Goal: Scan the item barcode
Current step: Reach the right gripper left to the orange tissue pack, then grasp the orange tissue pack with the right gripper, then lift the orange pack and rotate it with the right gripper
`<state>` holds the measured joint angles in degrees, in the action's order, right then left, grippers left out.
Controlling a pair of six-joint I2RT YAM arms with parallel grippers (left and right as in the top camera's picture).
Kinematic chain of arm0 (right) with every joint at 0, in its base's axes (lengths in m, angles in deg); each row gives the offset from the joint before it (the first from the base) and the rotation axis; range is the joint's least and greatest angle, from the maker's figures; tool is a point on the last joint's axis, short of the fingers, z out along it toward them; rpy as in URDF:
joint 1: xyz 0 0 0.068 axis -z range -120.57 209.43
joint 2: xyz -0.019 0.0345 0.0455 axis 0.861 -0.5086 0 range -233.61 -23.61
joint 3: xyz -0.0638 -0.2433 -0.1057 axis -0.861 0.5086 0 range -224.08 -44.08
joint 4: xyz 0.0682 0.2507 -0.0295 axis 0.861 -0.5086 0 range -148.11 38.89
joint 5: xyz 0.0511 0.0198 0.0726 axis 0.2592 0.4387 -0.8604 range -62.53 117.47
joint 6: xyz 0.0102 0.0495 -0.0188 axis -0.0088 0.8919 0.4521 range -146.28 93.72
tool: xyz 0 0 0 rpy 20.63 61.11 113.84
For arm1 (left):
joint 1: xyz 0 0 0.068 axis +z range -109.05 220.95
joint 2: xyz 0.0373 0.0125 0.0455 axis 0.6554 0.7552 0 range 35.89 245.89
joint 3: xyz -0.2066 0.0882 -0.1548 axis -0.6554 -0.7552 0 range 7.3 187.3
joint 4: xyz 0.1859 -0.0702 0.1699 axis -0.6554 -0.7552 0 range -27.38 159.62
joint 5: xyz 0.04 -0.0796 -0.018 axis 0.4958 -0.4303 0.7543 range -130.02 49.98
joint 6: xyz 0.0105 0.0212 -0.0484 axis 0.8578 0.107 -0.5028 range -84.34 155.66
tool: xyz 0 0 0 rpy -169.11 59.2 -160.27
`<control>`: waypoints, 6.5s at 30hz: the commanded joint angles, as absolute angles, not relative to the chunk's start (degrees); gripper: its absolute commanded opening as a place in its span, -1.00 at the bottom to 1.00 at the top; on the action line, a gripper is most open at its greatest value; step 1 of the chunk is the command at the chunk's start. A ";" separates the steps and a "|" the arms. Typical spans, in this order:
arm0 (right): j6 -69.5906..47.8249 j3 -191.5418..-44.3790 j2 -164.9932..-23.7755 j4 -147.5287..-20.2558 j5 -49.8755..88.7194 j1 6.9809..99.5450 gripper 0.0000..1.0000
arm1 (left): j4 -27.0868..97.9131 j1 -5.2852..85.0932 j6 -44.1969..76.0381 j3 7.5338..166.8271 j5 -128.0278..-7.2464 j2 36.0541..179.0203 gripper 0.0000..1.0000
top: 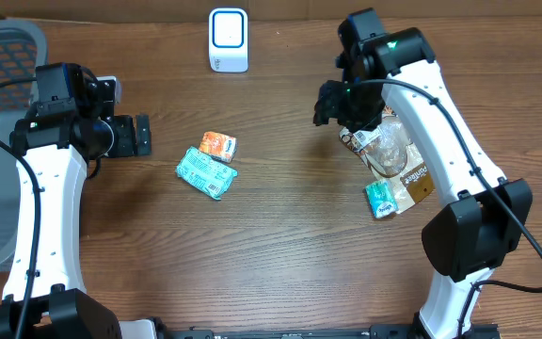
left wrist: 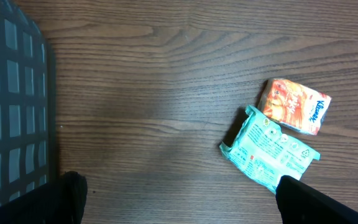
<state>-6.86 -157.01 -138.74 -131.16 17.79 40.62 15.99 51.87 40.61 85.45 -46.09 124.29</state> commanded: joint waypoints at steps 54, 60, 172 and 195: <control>-4.24 -145.71 -157.21 -82.00 15.39 23.90 -0.04 | 16.06 51.81 42.07 85.87 -46.94 124.29 0.99; -8.17 -145.71 -157.26 -80.54 14.97 23.09 -0.04 | 16.06 51.81 42.07 85.87 -46.94 124.29 0.99; -20.30 -130.10 -143.29 -102.24 -16.06 35.48 -0.92 | 16.06 51.81 42.07 85.87 -46.94 124.29 0.99; -28.78 -130.08 -143.16 -105.15 -62.49 48.77 -0.92 | 16.06 51.81 42.07 85.87 -46.94 124.29 0.99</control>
<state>-27.36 -128.53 -143.57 -104.67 -59.01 48.55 15.99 51.87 40.61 85.45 -46.06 124.29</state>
